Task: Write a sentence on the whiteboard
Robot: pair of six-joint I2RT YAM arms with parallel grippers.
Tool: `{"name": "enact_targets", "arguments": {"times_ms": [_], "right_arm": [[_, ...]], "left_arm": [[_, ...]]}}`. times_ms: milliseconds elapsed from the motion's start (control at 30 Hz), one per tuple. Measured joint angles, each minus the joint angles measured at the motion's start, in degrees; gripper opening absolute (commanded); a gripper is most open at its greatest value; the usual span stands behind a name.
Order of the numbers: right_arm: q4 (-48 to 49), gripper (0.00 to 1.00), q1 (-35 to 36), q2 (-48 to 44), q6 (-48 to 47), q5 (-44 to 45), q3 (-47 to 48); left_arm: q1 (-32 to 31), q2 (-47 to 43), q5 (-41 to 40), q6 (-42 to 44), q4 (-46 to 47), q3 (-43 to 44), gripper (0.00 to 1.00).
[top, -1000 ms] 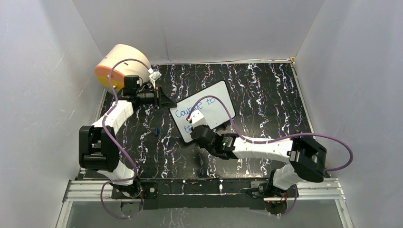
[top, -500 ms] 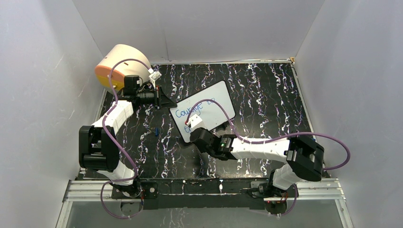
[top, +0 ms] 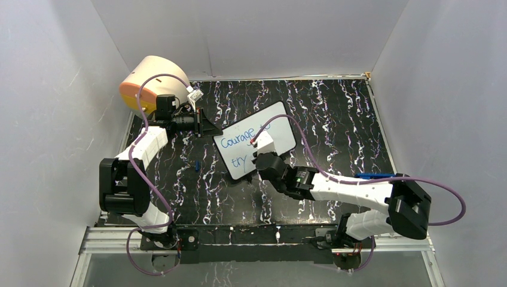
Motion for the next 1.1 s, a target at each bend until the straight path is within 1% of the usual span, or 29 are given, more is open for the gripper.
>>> {"name": "enact_targets", "arguments": {"times_ms": [233, 533, 1100], "right_arm": [[2.86, 0.00, -1.42, -0.66, -0.68, 0.57, -3.21], [6.58, 0.00, -1.64, -0.74, -2.10, 0.66, -4.02], [8.98, 0.00, -2.08, -1.11, -3.67, 0.63, -6.10]], "left_arm": [[0.02, 0.00, 0.00, 0.00, 0.00, 0.00, 0.00], [0.00, 0.13, 0.02, 0.02, -0.15, 0.17, 0.00], [0.02, 1.11, 0.57, 0.02, -1.03, 1.09, 0.00]]}}
